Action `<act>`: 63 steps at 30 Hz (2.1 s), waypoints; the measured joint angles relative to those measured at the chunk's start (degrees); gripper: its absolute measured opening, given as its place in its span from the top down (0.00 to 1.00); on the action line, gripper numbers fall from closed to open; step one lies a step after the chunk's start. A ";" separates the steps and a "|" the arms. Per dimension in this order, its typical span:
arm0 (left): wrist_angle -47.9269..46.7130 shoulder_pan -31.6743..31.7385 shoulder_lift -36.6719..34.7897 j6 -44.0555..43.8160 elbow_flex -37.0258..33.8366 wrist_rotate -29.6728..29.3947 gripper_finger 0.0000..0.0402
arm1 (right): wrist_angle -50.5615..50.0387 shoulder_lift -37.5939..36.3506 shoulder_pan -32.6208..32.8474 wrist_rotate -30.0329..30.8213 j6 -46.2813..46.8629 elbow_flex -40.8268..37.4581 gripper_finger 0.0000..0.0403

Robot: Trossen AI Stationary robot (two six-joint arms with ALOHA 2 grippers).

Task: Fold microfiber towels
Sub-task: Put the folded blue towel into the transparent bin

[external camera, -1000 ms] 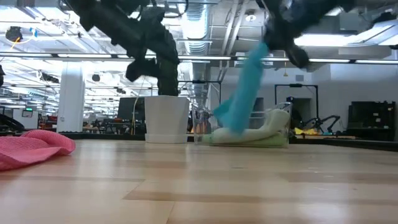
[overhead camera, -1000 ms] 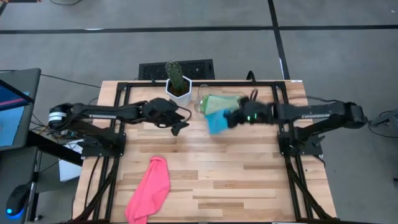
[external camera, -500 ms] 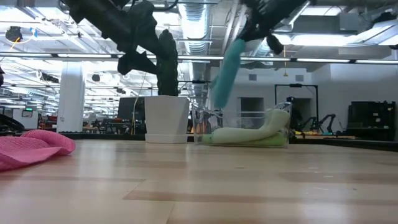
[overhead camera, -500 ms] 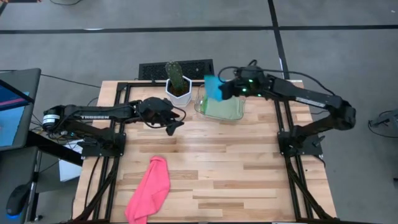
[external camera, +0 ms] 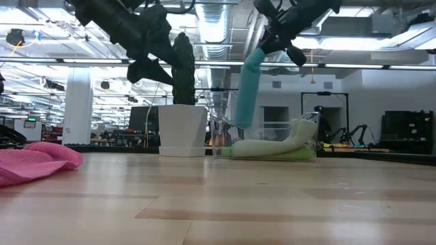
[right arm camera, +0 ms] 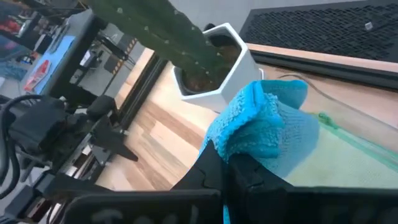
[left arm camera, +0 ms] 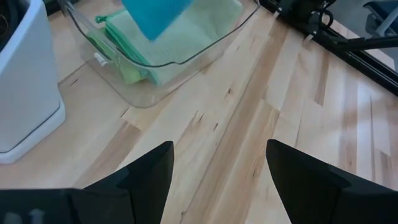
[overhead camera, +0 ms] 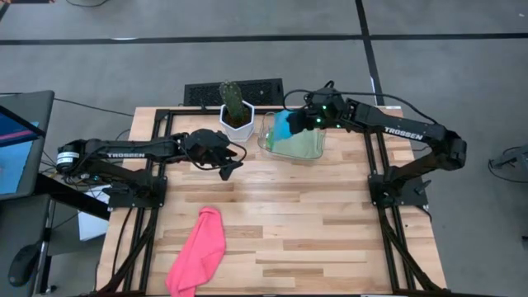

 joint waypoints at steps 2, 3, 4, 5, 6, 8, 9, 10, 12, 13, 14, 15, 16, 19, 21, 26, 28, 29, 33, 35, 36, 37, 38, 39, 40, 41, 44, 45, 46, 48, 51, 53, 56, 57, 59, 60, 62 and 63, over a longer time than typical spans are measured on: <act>0.01 0.00 0.00 0.10 0.00 -0.02 0.38 | -0.41 1.10 -0.34 -0.23 0.01 -0.02 0.96; 0.01 0.00 0.00 0.24 0.00 -0.01 0.38 | -0.44 1.83 -0.55 -0.22 0.03 -0.06 0.96; 0.02 0.00 0.00 0.38 0.00 -0.02 0.38 | 0.33 2.61 -0.64 -0.50 0.12 -0.06 0.96; -0.01 0.00 -0.02 0.42 0.00 -0.04 0.38 | 1.06 3.30 -0.63 -1.06 0.38 -0.06 0.96; -0.13 0.00 -0.02 0.42 0.00 -0.04 0.38 | 1.91 4.06 -0.64 -1.78 0.48 -0.06 0.96; -0.22 0.00 -0.02 0.61 0.00 -0.04 0.38 | 4.69 5.42 -0.58 -2.67 0.50 -0.06 0.96; -0.33 0.00 -0.02 1.09 0.00 -0.05 0.38 | 5.88 6.01 -0.54 -2.98 0.52 -0.06 0.96; -0.41 0.00 -0.02 1.42 0.00 -0.04 0.38 | 7.25 6.38 -0.81 -3.49 0.65 -0.06 0.96; -0.74 0.01 -0.02 1.49 0.00 -0.08 0.38 | 9.89 6.86 -1.77 -5.36 1.51 -0.06 0.96; -0.96 0.11 -0.02 1.51 0.00 -0.07 0.38 | 11.17 6.98 -2.24 -6.26 1.66 -0.05 0.96; -1.05 0.20 -0.02 1.51 0.00 -0.07 0.38 | 11.67 6.99 -2.72 -6.71 1.93 -0.04 0.96; -1.17 0.30 -0.02 1.49 0.00 -0.08 0.38 | 11.67 6.99 -3.08 -6.71 2.05 -0.04 0.96; -1.23 0.44 -0.02 1.49 0.00 -0.09 0.38 | 11.54 6.99 -3.38 -6.73 2.12 -0.04 0.96; -1.27 0.57 -0.02 1.51 0.00 -0.13 0.38 | 8.81 6.99 -3.49 -6.86 1.38 -0.04 0.96; -1.23 0.55 -0.02 1.51 0.00 -0.13 0.38 | 7.17 6.99 -3.30 -6.84 0.53 -0.16 0.96; -1.18 0.55 -0.02 1.49 0.00 -0.65 0.38 | 9.42 7.03 -2.72 -6.88 1.50 -2.53 0.96; -1.18 0.55 -0.02 1.46 0.00 -0.72 0.38 | 11.11 7.04 -2.70 -7.59 2.40 -2.77 0.96; -1.18 0.55 -0.02 1.46 0.00 -0.76 0.38 | 12.15 7.04 -2.70 -8.09 2.97 -2.77 0.96; -1.14 0.55 -0.02 1.01 0.02 -0.76 0.38 | 16.48 7.04 -2.35 -9.53 4.55 -2.75 0.96; -1.14 0.55 -0.02 0.98 0.02 -0.76 0.38 | 15.26 7.04 -2.15 -9.53 4.57 -2.75 0.96; -1.14 0.55 -0.02 0.98 0.02 -0.76 0.38 | 14.26 7.04 -1.87 -9.42 4.57 -2.81 0.96; -1.13 0.55 -0.02 0.98 0.02 -0.76 0.38 | 13.88 7.04 -1.54 -9.11 4.59 -3.04 0.96; -1.11 0.55 -0.02 0.96 0.02 -0.76 0.38 | 13.81 7.04 -1.18 -8.68 4.59 -3.29 0.96; -1.10 0.55 -0.02 0.96 0.02 -0.76 0.38 | 13.70 7.15 -0.77 -8.18 4.57 -3.58 0.96; -1.09 0.55 -0.02 0.96 0.02 -0.84 0.38 | 13.92 7.69 -0.30 -7.96 4.57 -3.75 0.96; -1.07 0.55 -0.02 0.95 0.03 -1.03 0.38 | 14.15 8.33 0.08 -7.93 4.57 -3.84 0.96; -1.08 0.55 -0.02 0.96 0.04 -1.07 0.38 | 13.67 9.56 0.34 -8.15 4.54 -4.12 0.96; -1.14 0.55 -0.02 0.98 0.04 -1.07 0.38 | 13.92 9.86 0.15 -8.13 4.54 -4.00 0.96; -1.18 0.55 -0.02 0.98 0.04 -1.07 0.38 | 13.71 10.20 -0.29 -8.14 4.51 -3.93 0.96; -1.25 0.55 -0.02 0.98 0.04 -1.06 0.38 | 12.02 10.90 -1.10 -8.13 4.28 -3.99 0.96; -1.36 0.55 -0.02 0.98 0.04 -1.06 0.38 | 10.11 10.90 -2.20 -8.13 2.90 -3.99 0.96; -1.37 0.55 -0.02 0.98 0.04 -1.07 0.38 | 8.20 10.58 -2.72 -8.29 2.04 -3.97 0.96; -1.40 0.55 -0.02 0.98 0.04 -1.07 0.38 | 4.05 8.53 -4.11 -9.83 0.21 -4.00 0.96; -1.40 0.55 -0.02 0.98 0.04 -1.07 0.38 | 2.15 7.84 -4.70 -9.81 -0.64 -3.89 0.96; -1.42 0.55 -0.02 1.01 0.04 -1.09 0.38 | -2.96 6.99 -6.04 -9.46 -2.01 -3.90 0.96; -1.42 0.55 -0.02 1.01 0.04 -1.12 0.38 | -5.13 6.81 -6.63 -9.44 -2.64 -3.97 0.96; -1.31 0.55 -0.02 1.01 0.04 -1.16 0.38 | -7.99 6.54 -7.56 -9.41 -3.50 -4.00 0.96; -1.18 0.55 -0.02 1.01 0.04 -1.18 0.38 | -8.99 6.49 -7.91 -9.42 -4.10 -3.97 0.96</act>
